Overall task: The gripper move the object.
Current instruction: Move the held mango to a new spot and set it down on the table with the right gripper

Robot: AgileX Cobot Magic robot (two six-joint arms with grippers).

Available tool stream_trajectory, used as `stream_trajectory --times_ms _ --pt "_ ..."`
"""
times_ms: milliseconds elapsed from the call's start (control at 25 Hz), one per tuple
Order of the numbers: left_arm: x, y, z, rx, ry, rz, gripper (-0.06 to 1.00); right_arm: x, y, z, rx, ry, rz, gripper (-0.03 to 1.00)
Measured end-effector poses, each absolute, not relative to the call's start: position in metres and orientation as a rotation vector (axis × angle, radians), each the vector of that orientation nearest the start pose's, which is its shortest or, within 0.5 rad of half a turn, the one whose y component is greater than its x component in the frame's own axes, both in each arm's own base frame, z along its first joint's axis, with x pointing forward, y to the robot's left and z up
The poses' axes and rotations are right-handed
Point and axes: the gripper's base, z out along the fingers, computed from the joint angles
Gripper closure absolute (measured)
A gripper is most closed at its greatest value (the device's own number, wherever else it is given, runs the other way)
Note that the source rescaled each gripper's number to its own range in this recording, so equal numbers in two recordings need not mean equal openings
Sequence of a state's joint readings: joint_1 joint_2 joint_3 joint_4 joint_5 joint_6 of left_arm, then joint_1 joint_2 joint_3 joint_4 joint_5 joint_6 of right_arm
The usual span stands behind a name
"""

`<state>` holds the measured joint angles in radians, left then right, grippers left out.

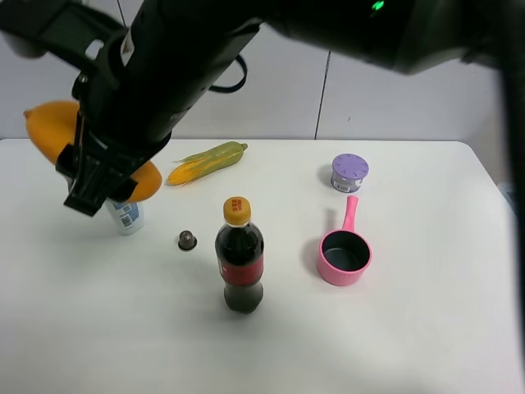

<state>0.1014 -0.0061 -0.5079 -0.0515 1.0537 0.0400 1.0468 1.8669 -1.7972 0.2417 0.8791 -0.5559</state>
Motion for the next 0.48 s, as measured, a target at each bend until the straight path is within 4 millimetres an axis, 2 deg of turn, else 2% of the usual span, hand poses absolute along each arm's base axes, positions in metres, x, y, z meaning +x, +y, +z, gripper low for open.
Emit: stream_trajectory --times_ms 200,480 --pt "-0.006 -0.005 0.28 -0.059 2.021 0.028 -0.06 0.2 0.41 0.284 -1.81 1.826 0.486 0.96" --pt "-0.006 -0.005 0.28 -0.059 2.021 0.028 -0.06 0.211 0.434 0.214 -1.848 1.89 0.449 0.96"
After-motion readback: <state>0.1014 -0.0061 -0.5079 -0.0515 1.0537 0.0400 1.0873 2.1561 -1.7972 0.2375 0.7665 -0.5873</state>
